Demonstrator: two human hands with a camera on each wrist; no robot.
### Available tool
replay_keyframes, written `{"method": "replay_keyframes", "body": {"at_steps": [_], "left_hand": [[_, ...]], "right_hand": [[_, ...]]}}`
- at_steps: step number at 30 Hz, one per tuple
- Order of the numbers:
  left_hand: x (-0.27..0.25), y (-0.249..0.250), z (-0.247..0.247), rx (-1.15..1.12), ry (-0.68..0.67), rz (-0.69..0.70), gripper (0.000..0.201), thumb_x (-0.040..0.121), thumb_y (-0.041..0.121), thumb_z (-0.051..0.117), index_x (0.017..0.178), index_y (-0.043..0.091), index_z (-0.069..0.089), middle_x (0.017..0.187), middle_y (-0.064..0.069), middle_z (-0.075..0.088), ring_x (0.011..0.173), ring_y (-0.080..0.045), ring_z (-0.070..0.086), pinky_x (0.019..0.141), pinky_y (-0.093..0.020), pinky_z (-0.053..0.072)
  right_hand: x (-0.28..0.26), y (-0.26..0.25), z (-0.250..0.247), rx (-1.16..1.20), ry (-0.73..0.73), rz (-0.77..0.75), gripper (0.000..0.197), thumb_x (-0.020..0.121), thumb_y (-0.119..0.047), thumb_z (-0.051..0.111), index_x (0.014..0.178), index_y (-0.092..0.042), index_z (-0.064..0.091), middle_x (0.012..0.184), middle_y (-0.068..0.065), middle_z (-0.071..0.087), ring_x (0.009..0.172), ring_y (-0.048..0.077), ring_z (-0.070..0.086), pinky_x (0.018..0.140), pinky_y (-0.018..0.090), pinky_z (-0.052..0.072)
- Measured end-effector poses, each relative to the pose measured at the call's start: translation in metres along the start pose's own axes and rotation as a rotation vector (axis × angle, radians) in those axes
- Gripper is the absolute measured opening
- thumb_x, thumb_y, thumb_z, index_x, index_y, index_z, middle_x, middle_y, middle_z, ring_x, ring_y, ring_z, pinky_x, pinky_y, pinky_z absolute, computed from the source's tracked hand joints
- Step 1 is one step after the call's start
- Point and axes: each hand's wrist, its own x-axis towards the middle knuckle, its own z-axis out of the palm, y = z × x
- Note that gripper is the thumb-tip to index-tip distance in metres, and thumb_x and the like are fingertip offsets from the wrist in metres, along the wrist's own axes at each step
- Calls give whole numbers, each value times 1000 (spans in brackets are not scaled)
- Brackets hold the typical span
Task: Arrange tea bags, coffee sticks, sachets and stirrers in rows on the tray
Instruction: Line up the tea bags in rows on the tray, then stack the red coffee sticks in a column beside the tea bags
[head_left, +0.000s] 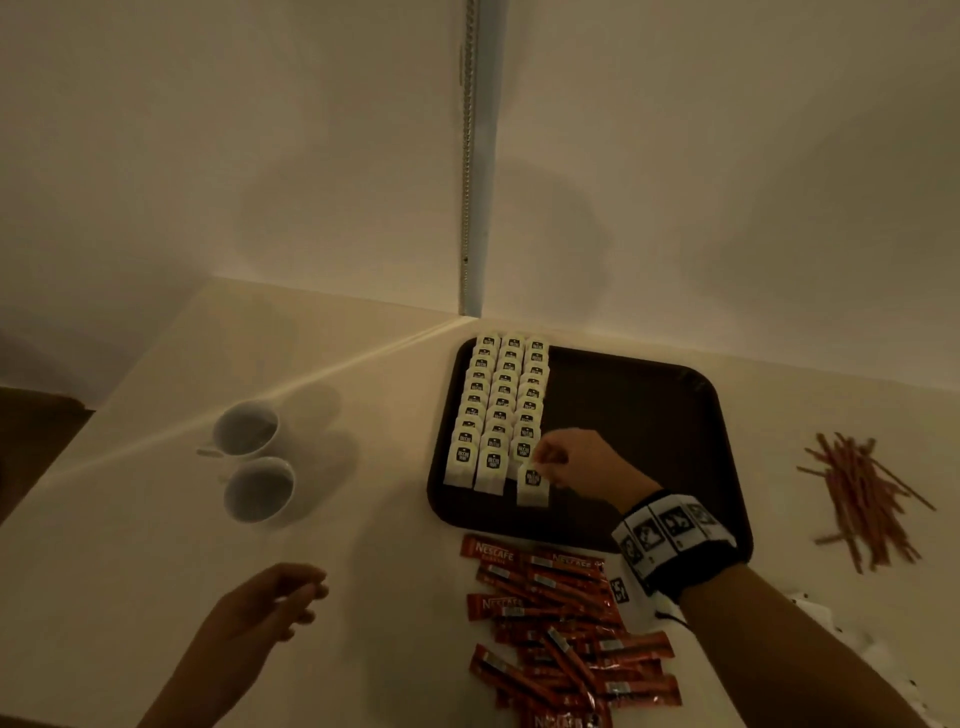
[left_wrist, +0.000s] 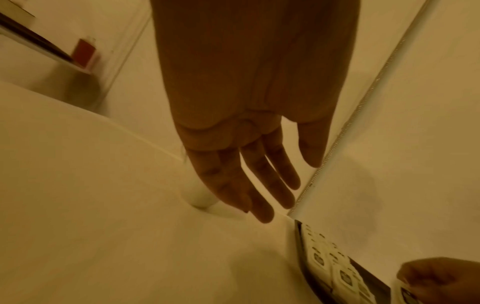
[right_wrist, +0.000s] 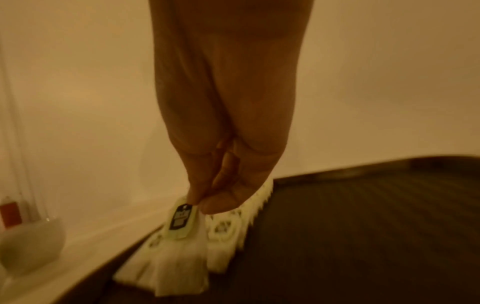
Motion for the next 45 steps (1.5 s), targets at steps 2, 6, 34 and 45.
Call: {"method": "replay_keyframes", "body": {"at_steps": [2, 6, 34, 45], "left_hand": [[-6, -9, -5, -3, 19, -66, 15, 91, 0, 56, 93, 8, 69, 83, -7, 74, 73, -24, 66, 67, -32, 48], [-11, -12, -7, -21, 43, -118, 16, 93, 2, 54, 94, 6, 69, 82, -6, 74, 79, -32, 65, 69, -37, 47], [-19, -16, -5, 29, 21, -64, 18, 93, 1, 51, 96, 6, 67, 85, -8, 74, 81, -34, 64, 71, -37, 46], [-37, -37, 2, 85, -34, -116, 16, 94, 6, 54, 96, 11, 69, 84, -2, 74, 83, -30, 67, 70, -35, 48]], "right_hand": [[6, 8, 11, 26, -35, 40, 11, 89, -12, 60, 100, -13, 61, 95, -2, 59, 80, 8, 59, 69, 18, 52], [19, 15, 23, 33, 42, 66, 6, 88, -11, 62, 91, -14, 58, 92, 1, 60, 78, 9, 57, 66, 15, 48], [-73, 11, 34, -208, -102, -106, 43, 84, -47, 61, 120, -25, 51, 112, -9, 45, 105, 8, 45, 85, 17, 39], [-113, 54, 104, -506, -6, 26, 103, 68, -84, 22, 148, -20, 13, 153, 1, 19, 139, 19, 19, 115, 38, 16]]}}
